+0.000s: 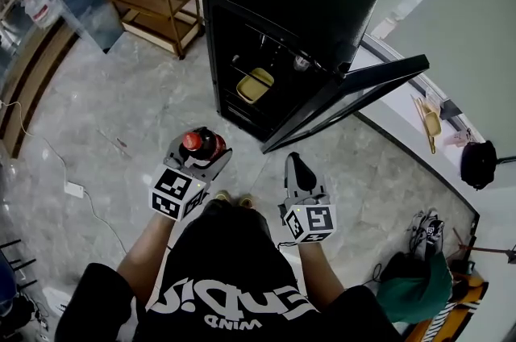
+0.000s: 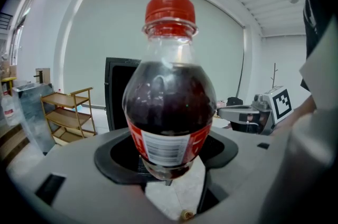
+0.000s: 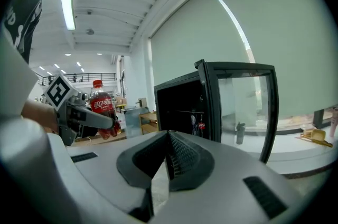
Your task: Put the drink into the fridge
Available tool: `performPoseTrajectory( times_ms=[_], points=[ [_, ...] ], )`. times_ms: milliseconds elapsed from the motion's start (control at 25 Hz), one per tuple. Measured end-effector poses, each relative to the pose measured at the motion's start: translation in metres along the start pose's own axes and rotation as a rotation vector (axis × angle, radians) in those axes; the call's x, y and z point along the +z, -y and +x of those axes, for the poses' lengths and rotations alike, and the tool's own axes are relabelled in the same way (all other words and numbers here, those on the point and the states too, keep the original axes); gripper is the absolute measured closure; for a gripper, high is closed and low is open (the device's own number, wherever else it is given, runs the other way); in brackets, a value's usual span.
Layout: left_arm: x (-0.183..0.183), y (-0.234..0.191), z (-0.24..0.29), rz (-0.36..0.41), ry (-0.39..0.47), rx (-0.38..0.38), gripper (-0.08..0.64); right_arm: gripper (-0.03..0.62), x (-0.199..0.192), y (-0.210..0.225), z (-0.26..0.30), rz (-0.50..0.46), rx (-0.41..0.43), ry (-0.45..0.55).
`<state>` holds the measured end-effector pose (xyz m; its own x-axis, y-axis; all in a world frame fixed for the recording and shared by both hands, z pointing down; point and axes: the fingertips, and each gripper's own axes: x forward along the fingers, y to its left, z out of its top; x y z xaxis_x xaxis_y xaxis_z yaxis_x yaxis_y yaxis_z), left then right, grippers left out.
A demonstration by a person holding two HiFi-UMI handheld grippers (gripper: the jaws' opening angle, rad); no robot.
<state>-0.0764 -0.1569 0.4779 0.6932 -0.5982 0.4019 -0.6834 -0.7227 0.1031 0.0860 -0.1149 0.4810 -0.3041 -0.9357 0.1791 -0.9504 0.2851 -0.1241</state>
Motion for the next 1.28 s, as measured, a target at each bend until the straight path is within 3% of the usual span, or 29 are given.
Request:
performPoseTrajectory(
  times_ms=[640, 1280],
  points=[
    [-0.055, -0.025, 0.054, 0.011, -0.009, -0.053, 0.256, 0.568, -0.055, 0.008, 0.015, 0.005, -0.046, -0.001],
    [-0.069, -0.031, 0.186, 0.043, -0.031, -0.128, 0.256, 0.568, -0.065, 0.025, 0.023, 0.037, -0.074, -0.015]
  ],
)
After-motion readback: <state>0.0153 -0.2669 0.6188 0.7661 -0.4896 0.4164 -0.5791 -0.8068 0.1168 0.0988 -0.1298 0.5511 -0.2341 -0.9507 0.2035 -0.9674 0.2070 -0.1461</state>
